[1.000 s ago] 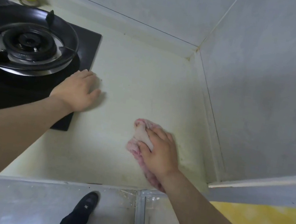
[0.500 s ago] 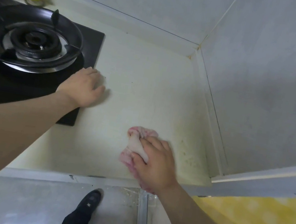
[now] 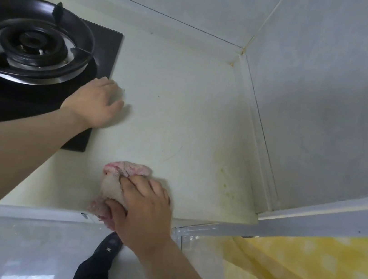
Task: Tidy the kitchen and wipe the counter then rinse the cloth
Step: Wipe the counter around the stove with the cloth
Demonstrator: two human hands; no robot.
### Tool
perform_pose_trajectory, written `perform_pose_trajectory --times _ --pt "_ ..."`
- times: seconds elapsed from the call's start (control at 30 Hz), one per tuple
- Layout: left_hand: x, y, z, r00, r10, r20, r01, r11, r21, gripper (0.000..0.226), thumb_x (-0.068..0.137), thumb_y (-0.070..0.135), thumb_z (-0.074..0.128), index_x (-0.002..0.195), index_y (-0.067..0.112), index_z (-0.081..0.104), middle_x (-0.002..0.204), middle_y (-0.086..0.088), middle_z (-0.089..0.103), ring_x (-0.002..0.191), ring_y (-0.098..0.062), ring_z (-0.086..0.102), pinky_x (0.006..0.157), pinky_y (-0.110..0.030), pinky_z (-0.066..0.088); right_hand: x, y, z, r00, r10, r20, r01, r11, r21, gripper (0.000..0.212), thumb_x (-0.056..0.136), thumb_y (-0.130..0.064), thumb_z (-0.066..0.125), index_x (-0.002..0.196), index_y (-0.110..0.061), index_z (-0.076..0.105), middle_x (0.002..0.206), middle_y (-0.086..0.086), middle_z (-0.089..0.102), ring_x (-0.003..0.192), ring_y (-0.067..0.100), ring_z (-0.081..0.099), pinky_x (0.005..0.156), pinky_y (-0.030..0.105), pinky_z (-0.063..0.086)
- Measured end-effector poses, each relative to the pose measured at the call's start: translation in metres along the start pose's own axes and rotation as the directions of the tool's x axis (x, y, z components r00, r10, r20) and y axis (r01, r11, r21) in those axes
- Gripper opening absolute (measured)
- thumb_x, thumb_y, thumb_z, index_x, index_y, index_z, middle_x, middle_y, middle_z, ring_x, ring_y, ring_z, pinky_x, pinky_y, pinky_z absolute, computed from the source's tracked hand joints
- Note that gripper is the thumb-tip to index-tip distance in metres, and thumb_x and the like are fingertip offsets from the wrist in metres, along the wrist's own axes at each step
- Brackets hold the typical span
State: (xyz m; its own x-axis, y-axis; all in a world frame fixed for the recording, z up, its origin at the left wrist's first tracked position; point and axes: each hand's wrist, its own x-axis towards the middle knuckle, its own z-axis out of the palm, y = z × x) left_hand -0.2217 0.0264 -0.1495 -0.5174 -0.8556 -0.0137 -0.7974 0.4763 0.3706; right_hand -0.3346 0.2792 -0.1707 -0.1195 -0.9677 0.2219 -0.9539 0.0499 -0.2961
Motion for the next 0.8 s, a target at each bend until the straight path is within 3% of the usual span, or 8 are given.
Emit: perform_pose_trajectory --times 0.23,0.4,0.53,0.63,0.8 --pt "-0.001 0.002 0.0 1.0 0.015 -0.013 -0.015 1.0 0.005 0.062 0.092 0.042 0.033 0.137 0.001 0.049 0.143 -0.017 0.047 0.134 -0.031 0.039 0.113 -0.042 0.027 0.002 0.019 -0.002 0.999 0.033 -0.033 -0.03 0.997 0.072 0.043 0.084 -0.054 0.059 0.114 -0.025 0.068 0.113 -0.012 0.065 0.105 0.016 0.055 0.092 0.03 0.044" --pt "0.001 0.001 0.003 1.0 0.015 -0.028 -0.014 1.0 0.015 0.048 0.1 0.033 0.04 0.135 0.001 0.05 0.143 -0.016 0.048 0.134 -0.031 0.039 0.112 -0.043 0.028 0.003 0.06 -0.013 0.988 0.096 0.118 -0.1 0.995 0.028 0.052 0.089 -0.056 0.049 0.133 -0.03 0.058 0.132 -0.013 0.057 0.124 0.015 0.049 0.107 0.031 0.034" --pt "-0.001 0.002 0.001 1.0 0.008 -0.004 -0.008 1.0 0.008 0.057 0.096 0.041 0.034 0.137 0.004 0.048 0.145 -0.014 0.047 0.136 -0.03 0.038 0.113 -0.045 0.029 0.004 0.097 -0.034 0.981 0.167 0.098 -0.166 0.986 -0.019 0.047 0.088 -0.045 0.051 0.134 -0.033 0.054 0.13 -0.014 0.056 0.123 0.01 0.047 0.104 0.026 0.031" --pt "-0.002 0.003 0.001 1.0 0.002 0.0 -0.002 1.0 0.008 0.06 0.096 0.043 0.034 0.14 0.005 0.046 0.148 -0.014 0.044 0.14 -0.029 0.034 0.115 -0.045 0.025 0.002 0.121 -0.052 0.969 0.24 0.064 -0.238 0.971 -0.033 0.051 0.086 -0.04 0.057 0.136 -0.035 0.051 0.129 -0.011 0.056 0.12 0.011 0.047 0.102 0.029 0.034" --pt "-0.003 0.005 -0.002 1.0 -0.022 0.004 0.022 1.0 0.005 0.069 0.09 0.053 0.031 0.138 0.006 0.047 0.14 -0.015 0.048 0.13 -0.032 0.043 0.109 -0.047 0.034 -0.007 0.15 -0.072 0.9 0.412 0.144 -0.401 0.911 -0.102 0.06 0.083 -0.057 0.05 0.139 -0.036 0.048 0.132 -0.011 0.056 0.117 0.016 0.052 0.102 0.038 0.042"
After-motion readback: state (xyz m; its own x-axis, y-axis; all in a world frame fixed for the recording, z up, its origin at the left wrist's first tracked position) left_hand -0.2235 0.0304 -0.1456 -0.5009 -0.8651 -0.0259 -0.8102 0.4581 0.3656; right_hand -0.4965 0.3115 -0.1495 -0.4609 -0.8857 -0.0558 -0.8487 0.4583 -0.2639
